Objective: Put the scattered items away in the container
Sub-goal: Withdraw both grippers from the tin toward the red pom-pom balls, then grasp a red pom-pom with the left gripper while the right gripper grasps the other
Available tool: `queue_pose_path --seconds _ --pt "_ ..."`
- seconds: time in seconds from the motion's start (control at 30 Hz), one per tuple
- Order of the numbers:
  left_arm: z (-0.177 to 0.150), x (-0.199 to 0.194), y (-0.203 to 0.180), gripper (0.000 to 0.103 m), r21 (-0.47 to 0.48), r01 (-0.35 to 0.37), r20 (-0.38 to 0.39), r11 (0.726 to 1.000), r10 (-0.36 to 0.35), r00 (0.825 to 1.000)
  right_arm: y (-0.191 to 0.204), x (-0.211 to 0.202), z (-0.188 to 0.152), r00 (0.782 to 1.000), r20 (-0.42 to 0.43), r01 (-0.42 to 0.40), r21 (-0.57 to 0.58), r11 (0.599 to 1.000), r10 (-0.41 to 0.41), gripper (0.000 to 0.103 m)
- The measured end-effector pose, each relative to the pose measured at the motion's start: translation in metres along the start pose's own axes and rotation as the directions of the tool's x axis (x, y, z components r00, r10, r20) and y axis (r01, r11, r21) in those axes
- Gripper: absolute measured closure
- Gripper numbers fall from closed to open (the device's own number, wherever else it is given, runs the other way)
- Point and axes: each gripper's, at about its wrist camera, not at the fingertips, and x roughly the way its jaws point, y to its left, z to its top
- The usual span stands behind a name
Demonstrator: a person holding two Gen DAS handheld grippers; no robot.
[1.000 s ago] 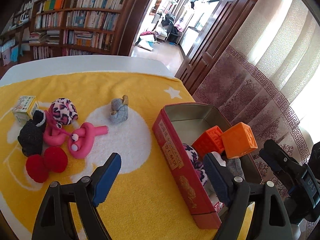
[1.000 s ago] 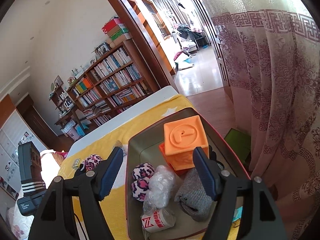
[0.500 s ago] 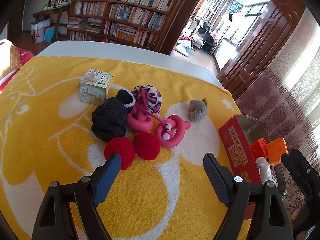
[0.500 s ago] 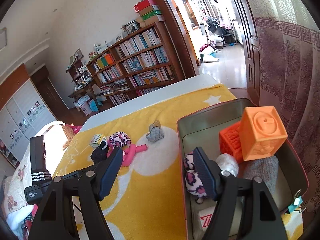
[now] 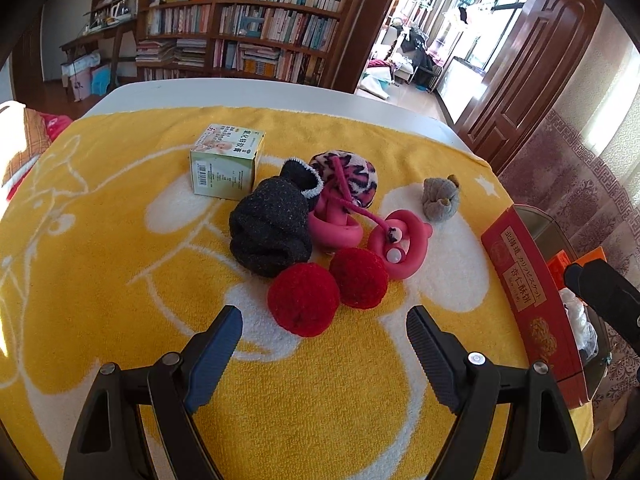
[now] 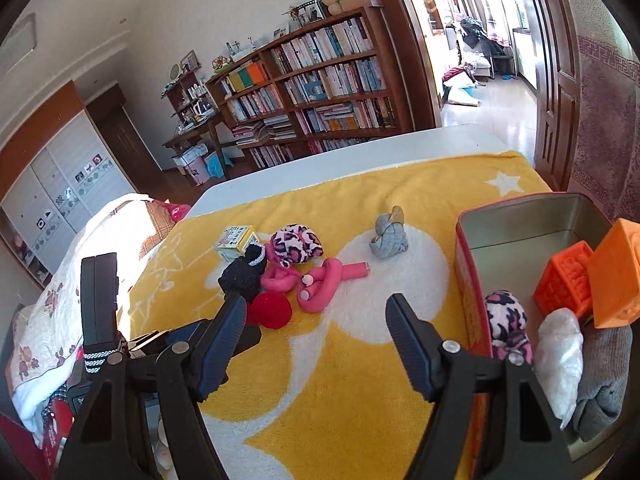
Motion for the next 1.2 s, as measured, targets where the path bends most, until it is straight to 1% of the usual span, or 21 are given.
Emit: queue_pose_path --seconds 0.23,0.27,0.33,0.4,0.47,0.5,0.63,0.83,0.97,1.13,1.2 --pt "0.005 0.014 0.005 0.017 0.011 0.037 -0.007 0.999 -0.037 0.999 0.001 0.013 -0.002 0.999 -0.031 0.006 0.003 1.000 -0.006 0.027" --pt "0.005 0.016 0.006 0.019 0.015 0.040 -0.008 0.999 -0.039 0.999 0.001 0.014 -0.002 0.999 -0.034 0.009 0.003 1.000 -0.009 0.027" --pt "0.003 0.019 0.007 0.051 0.027 0.050 -0.025 0.998 -0.049 0.998 0.000 0.017 -0.002 0.999 -0.040 0.016 0.000 1.000 -0.016 0.027" --pt "0.002 0.018 0.009 0.051 0.026 0.061 -0.025 0.998 -0.061 0.998 0.000 0.020 -0.002 0.999 -0.047 0.020 -0.001 1.000 -0.020 0.027" --pt "0.001 0.014 0.011 0.064 0.027 0.068 -0.017 0.997 -0.068 0.998 0.002 0.024 -0.003 0.998 -0.055 0.023 -0.005 1.000 -0.023 0.027" --pt "0.000 0.012 0.013 0.067 0.021 0.078 -0.013 0.997 -0.077 0.997 0.003 0.026 -0.003 0.998 -0.060 0.024 -0.007 1.000 -0.024 0.027" --pt "-0.002 0.001 0.020 0.067 0.001 0.096 0.017 0.995 -0.096 0.995 0.008 0.036 -0.004 0.996 -0.087 0.017 -0.018 1.000 -0.018 0.027" --pt "-0.006 -0.014 0.032 0.067 -0.025 0.117 0.052 0.993 -0.116 0.992 0.015 0.062 -0.004 0.988 -0.153 0.005 -0.008 1.000 -0.007 0.027" --pt "-0.007 -0.019 0.047 0.067 -0.059 0.094 0.074 0.994 -0.089 0.993 0.025 0.077 -0.004 0.984 -0.180 0.007 -0.022 1.000 -0.011 0.027" --pt "-0.008 -0.025 0.065 0.067 -0.108 0.088 0.096 0.990 -0.078 0.992 0.041 0.094 -0.006 0.978 -0.209 0.003 -0.054 0.999 -0.014 0.027" --pt "-0.008 -0.029 0.069 0.067 -0.121 0.083 0.113 0.989 -0.069 0.991 0.046 0.101 -0.008 0.975 -0.221 0.000 -0.068 0.998 -0.015 0.030"
